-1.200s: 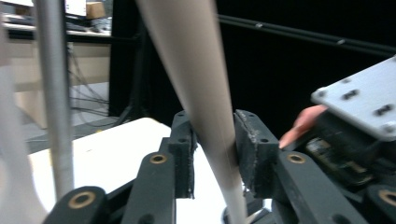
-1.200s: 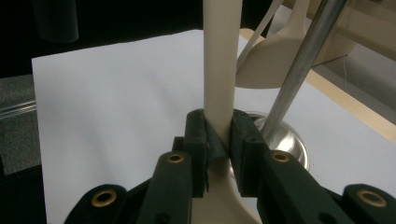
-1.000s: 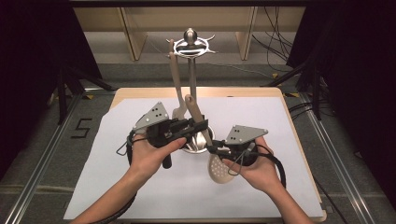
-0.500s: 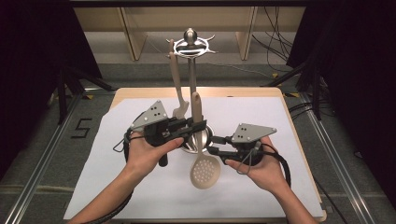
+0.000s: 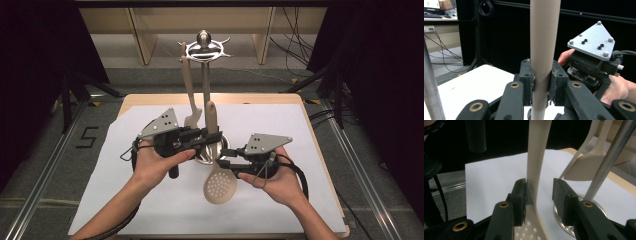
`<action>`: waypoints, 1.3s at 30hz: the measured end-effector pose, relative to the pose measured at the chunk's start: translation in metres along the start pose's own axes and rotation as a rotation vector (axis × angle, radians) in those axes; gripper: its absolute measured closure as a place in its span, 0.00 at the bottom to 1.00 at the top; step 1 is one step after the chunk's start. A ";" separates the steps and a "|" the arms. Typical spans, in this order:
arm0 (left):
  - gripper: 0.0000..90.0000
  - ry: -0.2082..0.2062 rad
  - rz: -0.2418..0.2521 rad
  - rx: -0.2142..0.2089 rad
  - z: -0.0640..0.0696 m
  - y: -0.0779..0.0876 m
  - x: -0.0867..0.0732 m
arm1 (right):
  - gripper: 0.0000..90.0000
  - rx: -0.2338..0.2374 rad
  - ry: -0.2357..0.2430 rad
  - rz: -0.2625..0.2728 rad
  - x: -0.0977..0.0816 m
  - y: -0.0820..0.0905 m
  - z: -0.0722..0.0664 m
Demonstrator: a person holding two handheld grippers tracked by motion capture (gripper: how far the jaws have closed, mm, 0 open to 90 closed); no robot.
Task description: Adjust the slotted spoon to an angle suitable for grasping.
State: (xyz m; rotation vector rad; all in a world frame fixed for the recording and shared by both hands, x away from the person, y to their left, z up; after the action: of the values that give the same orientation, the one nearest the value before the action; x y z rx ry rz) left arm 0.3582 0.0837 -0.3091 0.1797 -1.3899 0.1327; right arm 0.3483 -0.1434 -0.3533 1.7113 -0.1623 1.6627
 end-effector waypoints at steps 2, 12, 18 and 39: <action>0.83 -0.003 -0.006 -0.004 0.000 0.000 0.000 | 0.72 0.009 0.005 0.003 0.001 -0.001 0.000; 0.83 0.004 -0.012 -0.051 0.003 -0.003 -0.001 | 0.83 0.055 -0.005 0.021 0.002 -0.004 -0.001; 0.83 0.004 -0.005 -0.047 0.002 -0.004 -0.001 | 0.88 0.046 -0.030 0.009 0.004 -0.002 -0.004; 0.84 -0.041 -0.014 0.025 0.001 -0.006 -0.007 | 0.88 -0.092 -0.075 -0.039 0.012 -0.002 -0.011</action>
State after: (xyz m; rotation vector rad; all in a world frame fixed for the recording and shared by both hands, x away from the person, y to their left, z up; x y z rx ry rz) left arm 0.3573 0.0781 -0.3159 0.2144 -1.4276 0.1357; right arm 0.3423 -0.1306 -0.3443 1.6985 -0.2355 1.5396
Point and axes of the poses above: each handheld gripper's, and its own axes: y roughly backward along the jaws, x roughly out of its top, z roughly to its right, the point moved 1 cm from there along -y, roughly forward along the jaws, and after that the axes turned 12 degrees about -x, right-handed, at the moved point
